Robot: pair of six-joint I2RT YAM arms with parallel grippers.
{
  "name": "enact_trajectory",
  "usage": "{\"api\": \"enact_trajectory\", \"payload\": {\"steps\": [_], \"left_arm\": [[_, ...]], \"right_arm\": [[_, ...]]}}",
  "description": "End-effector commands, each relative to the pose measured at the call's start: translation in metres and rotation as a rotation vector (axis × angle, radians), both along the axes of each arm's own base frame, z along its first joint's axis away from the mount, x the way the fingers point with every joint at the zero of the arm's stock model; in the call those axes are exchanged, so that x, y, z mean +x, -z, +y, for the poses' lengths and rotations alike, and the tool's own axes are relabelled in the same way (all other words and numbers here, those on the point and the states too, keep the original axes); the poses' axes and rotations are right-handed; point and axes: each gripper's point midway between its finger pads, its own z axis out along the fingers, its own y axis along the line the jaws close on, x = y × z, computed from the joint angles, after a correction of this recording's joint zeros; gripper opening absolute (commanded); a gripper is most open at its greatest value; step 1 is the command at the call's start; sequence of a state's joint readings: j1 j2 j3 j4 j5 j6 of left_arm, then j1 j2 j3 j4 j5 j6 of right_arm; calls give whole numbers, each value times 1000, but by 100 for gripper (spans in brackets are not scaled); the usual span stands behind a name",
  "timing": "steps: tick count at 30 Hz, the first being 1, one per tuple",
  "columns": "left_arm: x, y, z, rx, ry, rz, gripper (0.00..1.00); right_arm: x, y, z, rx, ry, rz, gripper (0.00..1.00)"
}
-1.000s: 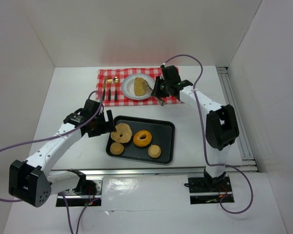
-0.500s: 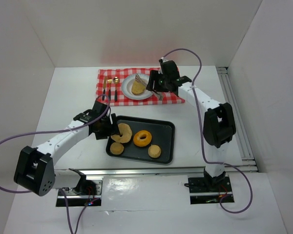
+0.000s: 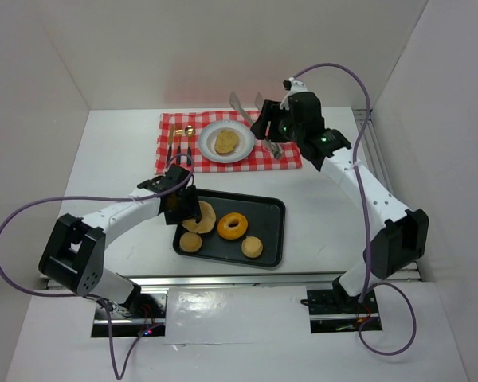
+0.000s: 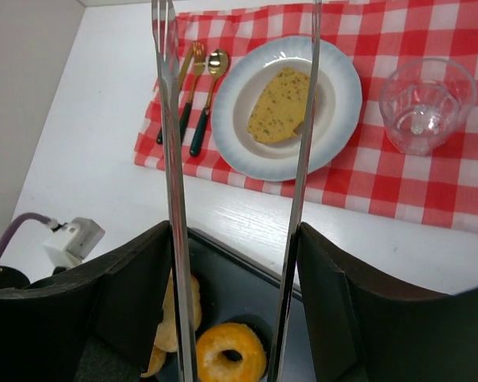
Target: Place the bread
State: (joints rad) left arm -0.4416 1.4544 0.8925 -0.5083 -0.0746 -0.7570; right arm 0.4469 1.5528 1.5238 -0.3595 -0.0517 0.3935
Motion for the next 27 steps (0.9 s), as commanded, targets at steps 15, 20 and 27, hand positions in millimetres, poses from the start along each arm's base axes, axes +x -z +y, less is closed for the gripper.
{"api": "enact_trajectory", "payload": {"steps": [15,20,27], "left_arm": [[6,-63,11,41,-35,-145,82],[6,-75,11,30,-29,-176,84],[12,-78,18,28,-57,-184,84]], "right_arm": [[-119,84,32,-29,-267,277,65],[-181,120,31,-31,-376,430,66],[-212,128,47,-21,-497,507,68]]}}
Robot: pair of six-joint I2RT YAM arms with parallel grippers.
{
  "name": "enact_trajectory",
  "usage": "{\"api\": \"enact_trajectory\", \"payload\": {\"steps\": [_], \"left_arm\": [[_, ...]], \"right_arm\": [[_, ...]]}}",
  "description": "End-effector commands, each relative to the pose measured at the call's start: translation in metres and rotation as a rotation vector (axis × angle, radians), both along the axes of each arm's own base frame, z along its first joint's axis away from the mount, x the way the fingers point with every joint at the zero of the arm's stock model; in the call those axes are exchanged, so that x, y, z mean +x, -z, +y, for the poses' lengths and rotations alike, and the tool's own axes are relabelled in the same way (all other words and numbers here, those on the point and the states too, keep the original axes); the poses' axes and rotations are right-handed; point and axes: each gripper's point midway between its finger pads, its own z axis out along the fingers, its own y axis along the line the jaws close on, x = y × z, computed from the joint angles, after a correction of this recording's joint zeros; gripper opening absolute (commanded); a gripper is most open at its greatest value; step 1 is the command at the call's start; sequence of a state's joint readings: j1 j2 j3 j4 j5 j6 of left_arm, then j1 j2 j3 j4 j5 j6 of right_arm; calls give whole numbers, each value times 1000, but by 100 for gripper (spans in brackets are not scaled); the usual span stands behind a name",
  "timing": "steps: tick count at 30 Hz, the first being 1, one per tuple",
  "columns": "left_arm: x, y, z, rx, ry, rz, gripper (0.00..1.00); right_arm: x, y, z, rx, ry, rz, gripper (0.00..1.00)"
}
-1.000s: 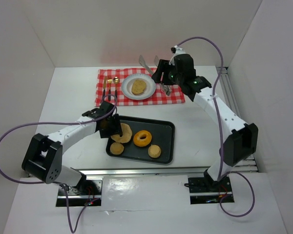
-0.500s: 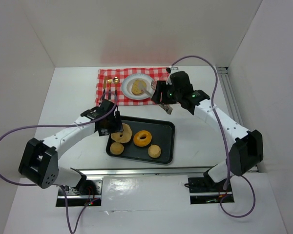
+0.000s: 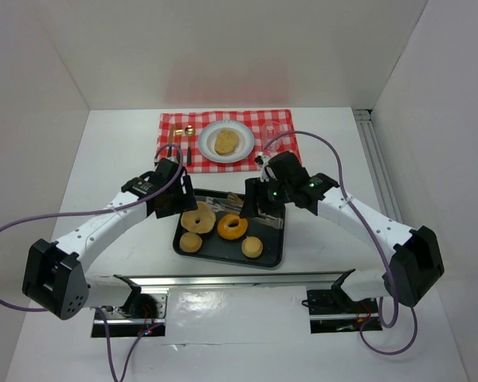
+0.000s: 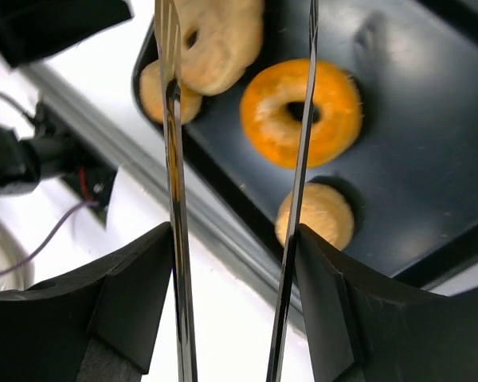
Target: Place the bread
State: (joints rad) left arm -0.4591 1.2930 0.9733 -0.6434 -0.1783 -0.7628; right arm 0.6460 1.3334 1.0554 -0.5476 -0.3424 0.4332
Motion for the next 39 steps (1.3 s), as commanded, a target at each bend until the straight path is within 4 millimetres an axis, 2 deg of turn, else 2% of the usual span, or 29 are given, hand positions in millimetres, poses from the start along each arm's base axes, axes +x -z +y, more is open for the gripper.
{"api": "enact_trajectory", "payload": {"steps": [1,6,8,9,14,18,21,29,31,32,35,36,37,38,39], "left_arm": [[9,-18,3,-8,-7,-46,84],[13,-24,16,-18,-40,-63,84],[13,-26,16,-31,-34,-66,84],[14,-26,20,-31,-46,-66,84],[16,-30,19,-49,-36,-78,84],[15,-30,18,-64,-34,-72,84],[17,-31,17,-63,-26,-83,84],[18,-37,21,-64,-27,-101,84],[17,-39,21,-67,-27,-110,84],[17,-39,21,-67,-27,-110,84],[18,-39,22,-74,-31,-108,84],[18,-39,22,-74,-31,-108,84],[18,-39,22,-74,-31,-108,84],[18,-39,22,-74,-31,-108,84],[20,-43,21,-77,-31,-116,84]], "right_arm": [[-21,-11,15,63,-88,30,68],[-24,6,28,51,-141,56,68],[-31,12,34,43,-168,77,68],[-30,19,34,29,-167,96,68],[-32,32,41,1,-196,103,64],[-22,23,46,6,-204,59,56],[-16,14,50,5,-204,38,56],[-11,33,54,-41,-238,72,55],[-11,31,54,-46,-244,70,46],[-9,28,53,-53,-236,61,37],[-4,17,48,-75,-217,24,26],[-4,8,46,-75,-211,11,25],[-3,11,43,-94,-200,13,24],[-2,-3,42,-79,-193,-18,24],[0,-8,39,-87,-181,-31,22]]}}
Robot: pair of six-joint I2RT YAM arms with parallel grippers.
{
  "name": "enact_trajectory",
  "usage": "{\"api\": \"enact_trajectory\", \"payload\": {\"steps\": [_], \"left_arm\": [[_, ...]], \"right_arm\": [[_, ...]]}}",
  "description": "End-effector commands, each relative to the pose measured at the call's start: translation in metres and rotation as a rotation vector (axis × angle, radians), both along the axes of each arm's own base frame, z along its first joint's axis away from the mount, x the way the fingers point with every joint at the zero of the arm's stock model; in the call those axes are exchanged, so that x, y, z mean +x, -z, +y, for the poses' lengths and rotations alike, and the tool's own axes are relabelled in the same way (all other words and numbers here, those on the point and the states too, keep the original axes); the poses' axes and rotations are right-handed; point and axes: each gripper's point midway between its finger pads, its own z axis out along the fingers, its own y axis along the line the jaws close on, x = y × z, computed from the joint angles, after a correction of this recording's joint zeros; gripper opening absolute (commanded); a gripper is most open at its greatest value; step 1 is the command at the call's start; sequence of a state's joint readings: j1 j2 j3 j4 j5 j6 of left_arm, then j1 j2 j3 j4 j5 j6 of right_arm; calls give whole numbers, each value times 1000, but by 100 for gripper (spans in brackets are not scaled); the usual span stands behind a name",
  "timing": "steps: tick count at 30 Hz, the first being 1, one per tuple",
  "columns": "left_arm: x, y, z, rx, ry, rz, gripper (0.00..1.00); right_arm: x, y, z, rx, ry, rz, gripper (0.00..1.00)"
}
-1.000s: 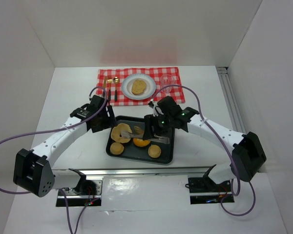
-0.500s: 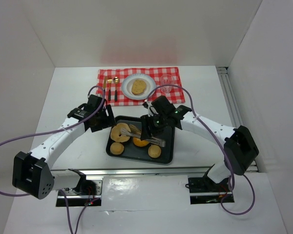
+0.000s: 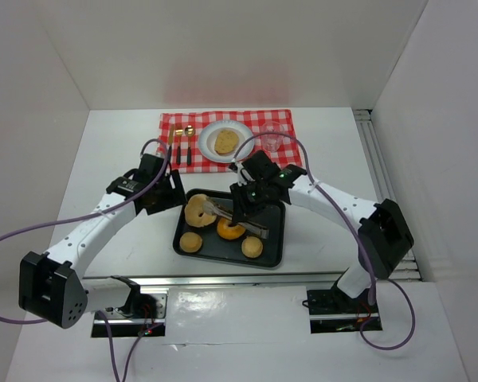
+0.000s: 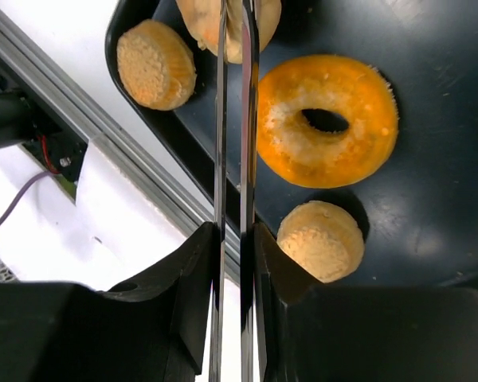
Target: Place the bread
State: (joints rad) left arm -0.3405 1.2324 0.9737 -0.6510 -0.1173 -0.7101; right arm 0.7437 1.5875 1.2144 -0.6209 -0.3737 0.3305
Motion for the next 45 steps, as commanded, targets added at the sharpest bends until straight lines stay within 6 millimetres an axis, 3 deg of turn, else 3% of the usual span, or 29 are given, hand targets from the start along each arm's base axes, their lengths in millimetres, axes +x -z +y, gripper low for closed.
{"api": "enact_trajectory", "payload": {"steps": [1,4,6,9,11,12,18,19,21,22,24,25,26,32,34,35,38,43,44,45], "left_arm": [[12,-27,-4,-29,17,-84,84],[15,-30,-1,-32,6,-93,84],[16,-33,2,-26,4,-96,84],[19,-37,5,-29,-8,-104,84],[20,-37,8,-23,-10,-106,84],[20,-39,11,-25,-19,-114,84],[21,-42,13,-41,-25,-119,84],[20,-42,13,-36,-18,-120,84],[20,-42,13,-36,-18,-120,84],[21,-42,16,-30,-20,-121,84],[23,-39,19,-27,-29,-113,84],[21,-38,20,-25,-29,-104,84],[21,-38,20,-24,-29,-104,84],[21,-38,23,-33,-31,-101,84],[22,-38,24,-40,-35,-100,84],[22,-38,24,-40,-35,-100,84],[22,-38,24,-40,-35,-100,84],[21,-38,23,-47,-29,-98,84],[23,-40,21,-56,-24,-105,84],[23,-40,21,-56,-23,-105,84]], "right_arm": [[7,-47,-2,42,7,-116,22],[10,-54,-9,30,33,-139,21],[17,-69,-14,40,59,-178,21],[36,-85,-22,31,123,-248,21],[55,-95,-34,19,190,-292,21],[67,-110,-35,35,220,-337,21],[157,-141,-53,91,403,-487,21],[175,-141,-45,116,388,-495,21],[199,-137,-46,134,395,-476,21],[213,-127,-36,138,379,-456,21],[231,-119,-35,137,390,-451,21],[237,-102,-32,118,388,-426,21],[245,-102,-31,139,384,-433,21],[258,-63,-33,159,417,-356,22],[259,-58,-33,153,417,-347,27],[259,-58,-33,153,417,-347,35],[257,-79,-35,171,425,-385,48],[255,-96,-42,164,441,-425,59],[255,-105,-42,176,442,-441,59],[255,-103,-45,161,452,-436,59]]}}
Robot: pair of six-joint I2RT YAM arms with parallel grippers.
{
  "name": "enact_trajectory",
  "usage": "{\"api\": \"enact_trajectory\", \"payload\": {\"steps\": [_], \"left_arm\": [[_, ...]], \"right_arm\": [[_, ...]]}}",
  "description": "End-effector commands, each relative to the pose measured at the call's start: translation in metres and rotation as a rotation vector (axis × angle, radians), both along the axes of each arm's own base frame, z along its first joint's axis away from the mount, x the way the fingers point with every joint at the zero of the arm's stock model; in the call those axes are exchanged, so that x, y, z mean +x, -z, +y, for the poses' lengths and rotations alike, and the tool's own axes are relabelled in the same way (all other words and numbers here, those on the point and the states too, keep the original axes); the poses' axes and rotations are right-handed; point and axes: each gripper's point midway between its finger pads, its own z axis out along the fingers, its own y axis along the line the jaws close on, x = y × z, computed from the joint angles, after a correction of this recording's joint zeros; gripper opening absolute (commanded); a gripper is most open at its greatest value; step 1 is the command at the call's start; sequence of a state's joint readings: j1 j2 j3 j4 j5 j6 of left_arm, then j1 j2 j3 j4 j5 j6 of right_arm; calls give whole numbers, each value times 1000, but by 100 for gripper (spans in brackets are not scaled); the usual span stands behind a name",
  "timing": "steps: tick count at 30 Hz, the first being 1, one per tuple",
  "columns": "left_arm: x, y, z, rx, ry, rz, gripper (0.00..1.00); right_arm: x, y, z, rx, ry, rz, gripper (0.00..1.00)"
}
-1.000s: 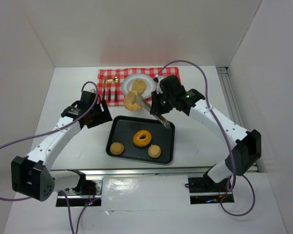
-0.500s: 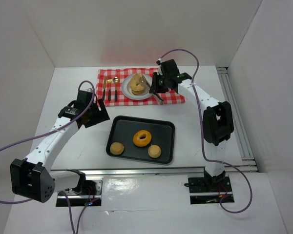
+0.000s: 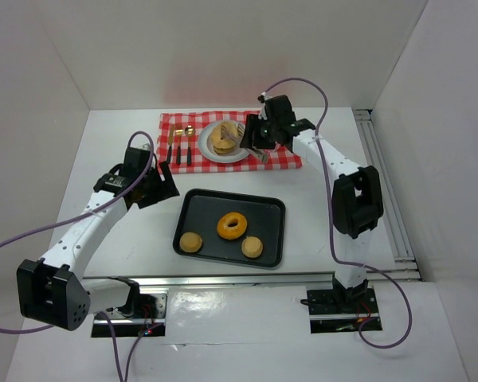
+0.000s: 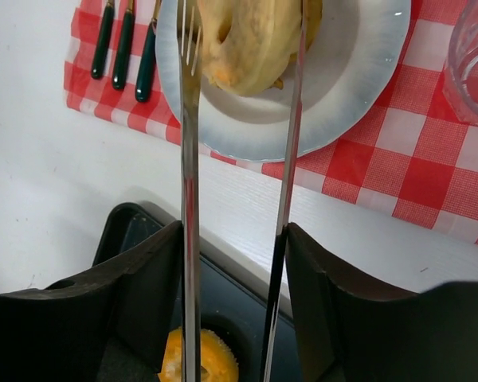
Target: Place the bread
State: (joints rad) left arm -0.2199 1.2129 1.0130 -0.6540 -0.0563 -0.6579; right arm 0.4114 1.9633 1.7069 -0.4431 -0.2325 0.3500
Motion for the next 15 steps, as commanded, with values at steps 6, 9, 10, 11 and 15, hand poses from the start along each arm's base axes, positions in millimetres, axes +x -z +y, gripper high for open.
{"api": "enact_trajectory", "payload": {"steps": [6,9,10,11,15], "left_arm": [[5,-22,-3,-24,19,-71,84],[5,-22,-4,-31,24,-70,84],[4,-23,-6,-37,30,-68,84],[4,-23,-6,-38,30,-68,84],[4,-25,-6,-39,30,-77,84]], "right_arm": [[13,-97,-10,33,47,-228,63],[13,-112,-20,21,68,-252,63],[11,-124,-23,24,77,-272,63],[9,-130,-24,28,78,-282,63],[-6,-150,-43,14,117,-322,63]]}}
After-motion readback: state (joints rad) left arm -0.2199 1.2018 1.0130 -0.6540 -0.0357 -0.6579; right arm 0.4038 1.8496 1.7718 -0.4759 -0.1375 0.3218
